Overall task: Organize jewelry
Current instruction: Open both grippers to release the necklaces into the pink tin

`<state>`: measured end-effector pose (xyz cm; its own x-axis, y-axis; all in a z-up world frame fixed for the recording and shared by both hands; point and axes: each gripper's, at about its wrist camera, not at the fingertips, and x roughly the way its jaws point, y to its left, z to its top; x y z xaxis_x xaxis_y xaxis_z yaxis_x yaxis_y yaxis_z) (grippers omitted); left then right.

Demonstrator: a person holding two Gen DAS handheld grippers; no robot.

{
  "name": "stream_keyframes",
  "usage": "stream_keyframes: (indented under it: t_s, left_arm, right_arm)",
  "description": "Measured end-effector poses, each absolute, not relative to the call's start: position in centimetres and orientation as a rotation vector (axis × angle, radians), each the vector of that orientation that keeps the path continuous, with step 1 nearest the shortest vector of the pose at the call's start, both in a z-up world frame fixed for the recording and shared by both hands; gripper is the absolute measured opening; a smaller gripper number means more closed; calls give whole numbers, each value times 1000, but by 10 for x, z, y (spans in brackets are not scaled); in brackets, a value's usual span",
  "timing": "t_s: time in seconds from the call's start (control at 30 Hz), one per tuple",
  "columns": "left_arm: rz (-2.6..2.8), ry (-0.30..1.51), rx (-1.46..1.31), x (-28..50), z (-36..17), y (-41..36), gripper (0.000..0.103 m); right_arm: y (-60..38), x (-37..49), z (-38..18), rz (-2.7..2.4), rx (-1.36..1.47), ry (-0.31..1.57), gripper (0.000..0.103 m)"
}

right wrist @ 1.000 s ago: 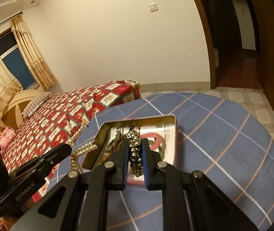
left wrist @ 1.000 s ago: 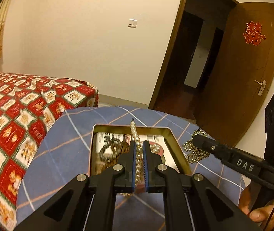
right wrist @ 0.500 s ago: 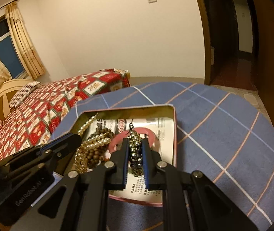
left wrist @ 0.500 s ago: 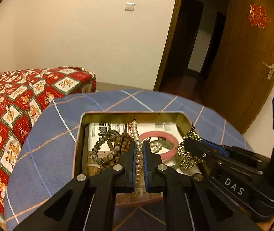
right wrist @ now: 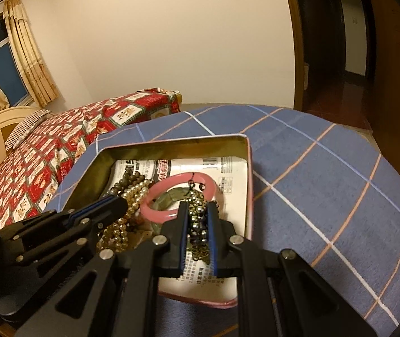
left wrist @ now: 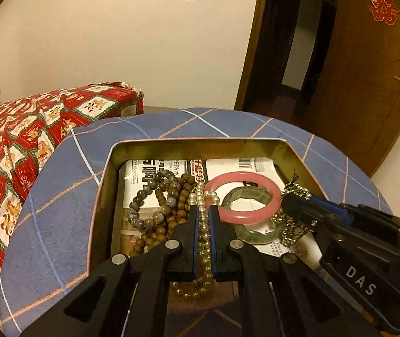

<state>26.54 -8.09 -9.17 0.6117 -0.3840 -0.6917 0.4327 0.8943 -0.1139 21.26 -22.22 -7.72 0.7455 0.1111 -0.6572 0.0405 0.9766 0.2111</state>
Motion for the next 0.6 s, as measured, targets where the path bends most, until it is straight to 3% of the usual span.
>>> stream_keyframes:
  t_s: [0.23, 0.3, 0.37, 0.4, 0.57, 0.6]
  left_arm:
    - [-432, 783, 105, 266, -95, -84, 6]
    - [-417, 777, 141, 264, -94, -88, 6]
    - [-389, 776, 176, 262, -92, -90, 9]
    - [-380, 777, 182, 262, -91, -90, 11]
    - [-356, 756, 153, 257, -77, -81, 42]
    - [-345, 747, 151, 255, -74, -79, 45]
  right_arm:
    - [-217, 212, -79, 33, 175, 720, 19]
    - [-216, 212, -79, 43, 175, 717, 26]
    - [-216, 210, -77, 42, 174, 703, 44]
    - [-216, 208, -75, 44, 177, 689, 46]
    - [-221, 204, -68, 21, 198, 669, 49]
    - [-222, 202, -67, 19, 207, 667, 49]
